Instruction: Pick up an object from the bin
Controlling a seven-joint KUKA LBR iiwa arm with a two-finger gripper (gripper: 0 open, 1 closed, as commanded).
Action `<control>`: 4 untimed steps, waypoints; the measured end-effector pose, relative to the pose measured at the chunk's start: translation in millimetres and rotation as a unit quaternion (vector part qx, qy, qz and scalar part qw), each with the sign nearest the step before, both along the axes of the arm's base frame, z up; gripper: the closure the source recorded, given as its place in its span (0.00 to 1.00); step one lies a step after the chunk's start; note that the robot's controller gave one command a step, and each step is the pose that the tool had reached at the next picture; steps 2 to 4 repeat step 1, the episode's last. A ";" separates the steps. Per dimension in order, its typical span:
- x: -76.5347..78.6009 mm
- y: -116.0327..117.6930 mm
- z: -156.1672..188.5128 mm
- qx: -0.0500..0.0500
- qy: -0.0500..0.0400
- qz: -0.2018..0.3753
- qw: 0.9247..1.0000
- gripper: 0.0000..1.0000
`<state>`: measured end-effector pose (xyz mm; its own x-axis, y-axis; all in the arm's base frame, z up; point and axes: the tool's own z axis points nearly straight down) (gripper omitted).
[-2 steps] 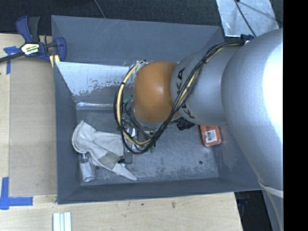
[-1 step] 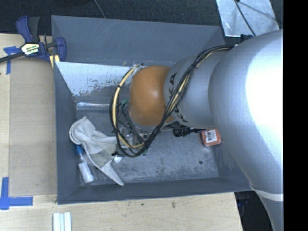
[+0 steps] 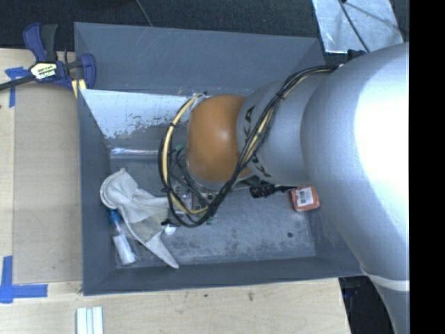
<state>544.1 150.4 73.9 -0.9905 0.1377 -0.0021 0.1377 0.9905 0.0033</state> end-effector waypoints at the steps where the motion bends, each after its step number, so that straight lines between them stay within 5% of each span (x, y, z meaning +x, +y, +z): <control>1: 8.9 17.5 151.5 -0.001 0.000 0.006 1.000 1.00; 4: 8.9 17.5 151.5 -0.001 0.000 0.006 1.000 1.00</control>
Offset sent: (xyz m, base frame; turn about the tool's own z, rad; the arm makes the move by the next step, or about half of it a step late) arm 0.0000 0.0000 0.0000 0.0000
